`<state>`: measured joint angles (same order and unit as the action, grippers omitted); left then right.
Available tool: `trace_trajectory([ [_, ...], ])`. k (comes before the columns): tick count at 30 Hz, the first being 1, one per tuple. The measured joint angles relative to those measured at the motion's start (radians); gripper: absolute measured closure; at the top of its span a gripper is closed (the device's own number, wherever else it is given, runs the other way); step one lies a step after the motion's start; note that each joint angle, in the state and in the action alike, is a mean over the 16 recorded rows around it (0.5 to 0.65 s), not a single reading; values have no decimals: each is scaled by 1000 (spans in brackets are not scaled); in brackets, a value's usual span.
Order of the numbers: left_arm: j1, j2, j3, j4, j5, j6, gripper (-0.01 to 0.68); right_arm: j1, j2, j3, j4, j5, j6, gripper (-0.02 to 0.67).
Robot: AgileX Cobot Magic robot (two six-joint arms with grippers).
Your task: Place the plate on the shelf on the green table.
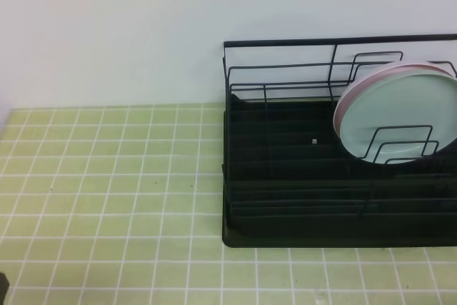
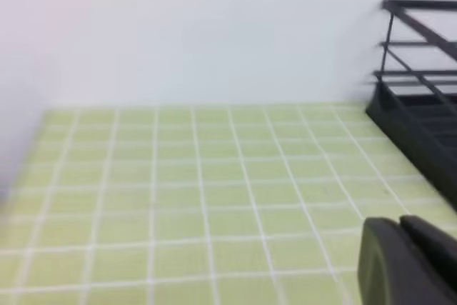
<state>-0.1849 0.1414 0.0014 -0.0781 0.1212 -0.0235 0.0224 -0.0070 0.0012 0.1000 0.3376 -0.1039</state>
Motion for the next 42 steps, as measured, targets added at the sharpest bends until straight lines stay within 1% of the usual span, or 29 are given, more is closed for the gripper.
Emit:
trace_trajectory([
  [3,0,-4,21,115,27,-96,674,0,0,0,0,0,0,651],
  [7,0,-11,37,165,73,-131,674,0,0,0,0,0,0,651],
  [13,0,-22,37,160,128,-134,674,0,0,0,0,0,0,651],
  [42,0,-29,40,142,126,-145,674,0,0,0,0,0,0,651],
])
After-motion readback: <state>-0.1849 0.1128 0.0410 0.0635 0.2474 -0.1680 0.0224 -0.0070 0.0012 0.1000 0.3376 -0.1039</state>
